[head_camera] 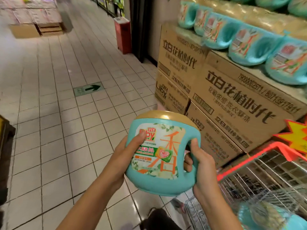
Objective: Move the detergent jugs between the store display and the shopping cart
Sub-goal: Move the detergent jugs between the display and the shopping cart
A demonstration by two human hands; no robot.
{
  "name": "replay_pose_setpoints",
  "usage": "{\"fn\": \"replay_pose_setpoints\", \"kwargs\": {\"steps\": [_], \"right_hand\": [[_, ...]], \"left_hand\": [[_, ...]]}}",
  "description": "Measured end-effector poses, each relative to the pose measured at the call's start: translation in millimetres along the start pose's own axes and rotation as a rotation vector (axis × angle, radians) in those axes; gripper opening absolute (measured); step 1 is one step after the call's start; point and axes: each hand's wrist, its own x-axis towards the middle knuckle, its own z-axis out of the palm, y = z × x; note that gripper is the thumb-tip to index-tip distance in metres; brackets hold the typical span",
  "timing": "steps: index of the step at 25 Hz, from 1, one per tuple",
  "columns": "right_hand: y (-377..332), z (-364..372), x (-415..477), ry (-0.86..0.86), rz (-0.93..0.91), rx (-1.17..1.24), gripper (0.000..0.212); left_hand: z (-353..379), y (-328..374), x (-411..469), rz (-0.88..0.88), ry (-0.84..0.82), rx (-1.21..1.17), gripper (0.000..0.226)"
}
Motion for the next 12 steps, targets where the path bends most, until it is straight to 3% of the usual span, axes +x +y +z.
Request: {"fn": "replay_pose_setpoints", "kwargs": {"steps": [12], "right_hand": [[-93, 56, 229, 0.059, -0.111, 0.133, 0.05]], "left_hand": [[20, 113, 263, -0.015, -0.166, 0.105, 0.043]]}}
